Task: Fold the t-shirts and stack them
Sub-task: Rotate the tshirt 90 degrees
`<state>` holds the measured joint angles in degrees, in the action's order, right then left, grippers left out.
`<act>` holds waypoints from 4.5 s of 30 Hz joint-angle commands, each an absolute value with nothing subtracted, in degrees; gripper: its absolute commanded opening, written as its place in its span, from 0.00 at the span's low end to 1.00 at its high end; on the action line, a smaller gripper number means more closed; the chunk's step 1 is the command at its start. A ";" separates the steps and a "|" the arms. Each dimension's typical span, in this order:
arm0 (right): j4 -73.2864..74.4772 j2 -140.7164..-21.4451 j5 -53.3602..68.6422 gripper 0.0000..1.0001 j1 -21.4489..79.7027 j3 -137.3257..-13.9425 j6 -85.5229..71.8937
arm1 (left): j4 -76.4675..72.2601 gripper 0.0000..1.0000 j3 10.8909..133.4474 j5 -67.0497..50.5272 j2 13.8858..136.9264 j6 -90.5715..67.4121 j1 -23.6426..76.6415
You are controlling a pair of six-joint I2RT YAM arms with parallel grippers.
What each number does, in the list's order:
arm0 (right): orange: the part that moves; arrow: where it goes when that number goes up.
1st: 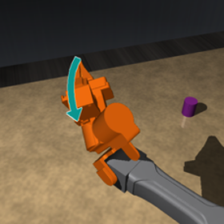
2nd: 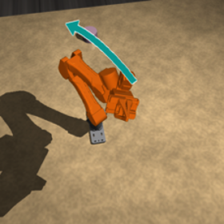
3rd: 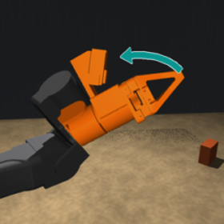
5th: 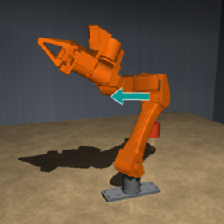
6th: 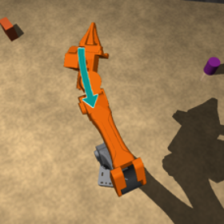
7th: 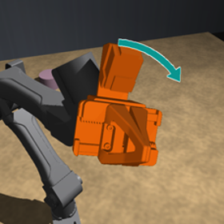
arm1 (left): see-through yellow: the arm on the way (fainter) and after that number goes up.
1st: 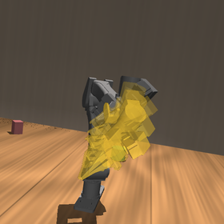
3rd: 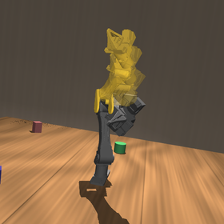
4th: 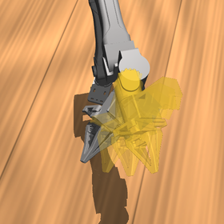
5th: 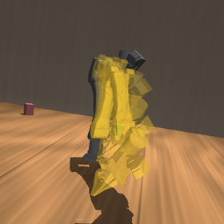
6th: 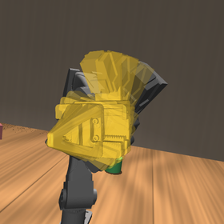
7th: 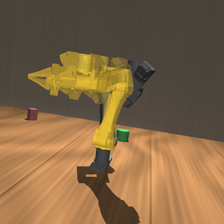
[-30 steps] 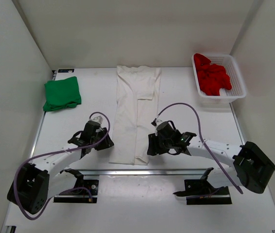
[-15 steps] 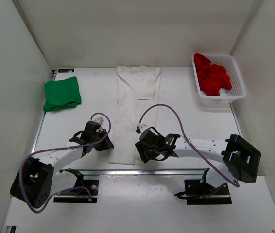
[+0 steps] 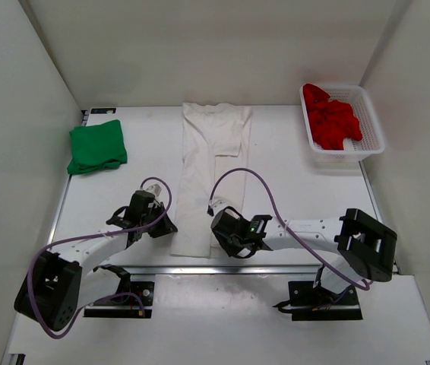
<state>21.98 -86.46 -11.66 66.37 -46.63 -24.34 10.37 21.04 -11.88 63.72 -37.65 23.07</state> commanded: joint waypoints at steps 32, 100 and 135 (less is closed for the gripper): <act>25.14 -65.21 -10.55 0.34 64.86 -36.46 -33.93 | 8.35 0.39 18.63 -18.90 57.39 -40.96 20.13; 21.01 -87.81 -0.79 0.00 74.00 -47.47 -21.89 | 3.07 0.39 16.78 -21.18 57.66 -43.68 24.25; -12.74 -79.97 22.76 0.05 25.58 -37.33 -29.18 | 2.64 0.25 75.25 -11.61 114.70 -42.10 15.29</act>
<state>-8.12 -77.89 22.04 27.18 -32.84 -28.71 -1.45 73.63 -12.21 115.81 -43.18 14.09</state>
